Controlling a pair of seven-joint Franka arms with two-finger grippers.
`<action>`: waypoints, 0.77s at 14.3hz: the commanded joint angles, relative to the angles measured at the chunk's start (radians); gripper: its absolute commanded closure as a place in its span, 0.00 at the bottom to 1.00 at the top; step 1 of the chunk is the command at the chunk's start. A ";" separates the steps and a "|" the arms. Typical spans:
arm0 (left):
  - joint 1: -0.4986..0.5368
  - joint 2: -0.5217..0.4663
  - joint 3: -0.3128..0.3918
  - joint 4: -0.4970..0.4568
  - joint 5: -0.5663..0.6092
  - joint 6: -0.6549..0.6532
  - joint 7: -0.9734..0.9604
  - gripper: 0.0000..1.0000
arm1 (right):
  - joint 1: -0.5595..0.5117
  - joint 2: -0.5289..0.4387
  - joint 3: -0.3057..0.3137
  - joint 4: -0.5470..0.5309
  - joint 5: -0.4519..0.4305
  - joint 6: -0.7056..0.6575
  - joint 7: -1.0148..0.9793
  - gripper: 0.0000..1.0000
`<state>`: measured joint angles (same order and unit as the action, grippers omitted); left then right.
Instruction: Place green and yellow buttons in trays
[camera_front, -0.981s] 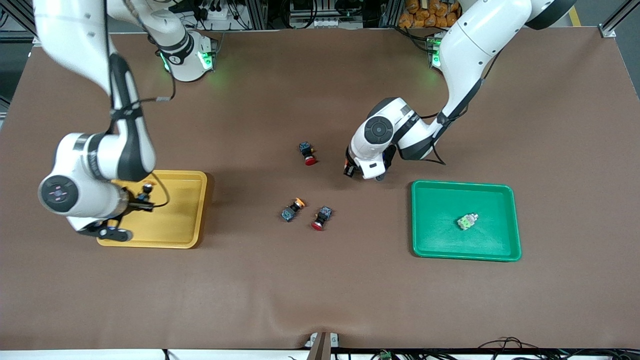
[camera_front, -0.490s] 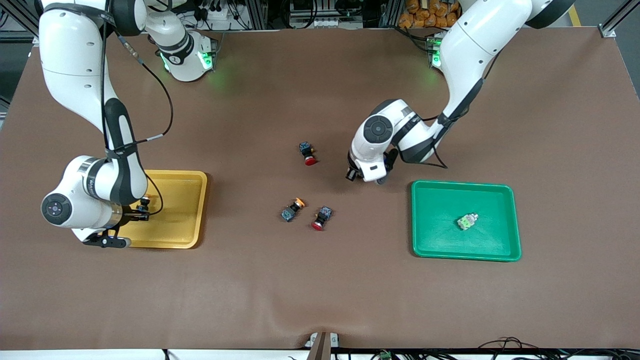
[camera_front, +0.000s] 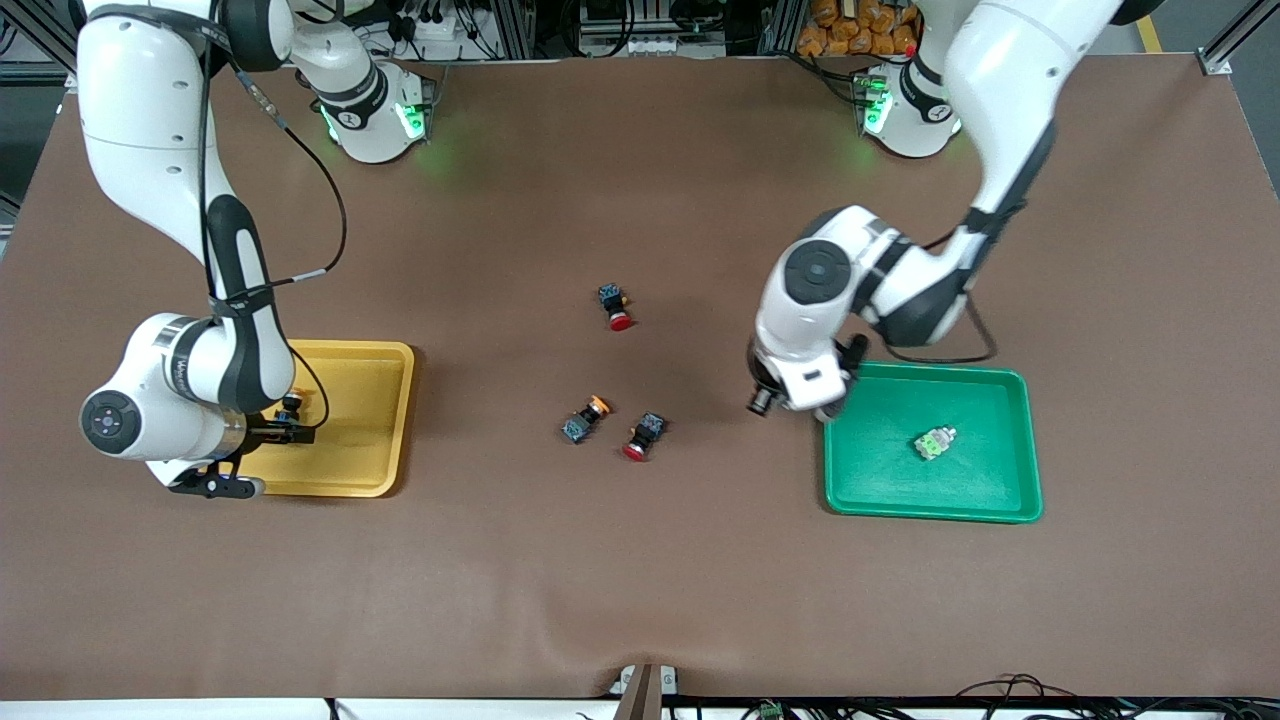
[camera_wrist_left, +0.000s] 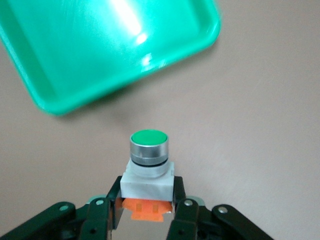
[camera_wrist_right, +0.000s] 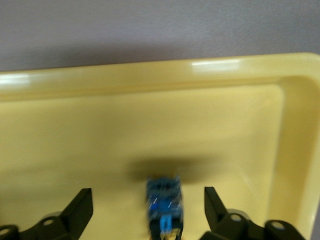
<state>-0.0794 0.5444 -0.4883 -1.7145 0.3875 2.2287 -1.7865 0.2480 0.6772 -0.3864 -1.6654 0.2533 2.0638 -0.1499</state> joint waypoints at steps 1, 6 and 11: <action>0.107 0.008 -0.004 0.001 0.022 -0.017 0.177 1.00 | -0.006 -0.053 0.014 0.084 0.020 -0.184 -0.008 0.00; 0.225 0.028 -0.004 -0.057 0.022 -0.038 0.341 1.00 | 0.080 -0.125 0.015 0.113 0.104 -0.333 0.068 0.00; 0.239 0.060 -0.001 -0.083 0.020 -0.047 0.345 0.55 | 0.253 -0.122 0.015 0.145 0.159 -0.294 0.470 0.00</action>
<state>0.1539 0.6096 -0.4798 -1.7889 0.3884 2.1996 -1.4437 0.4458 0.5539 -0.3642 -1.5322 0.3798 1.7438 0.1739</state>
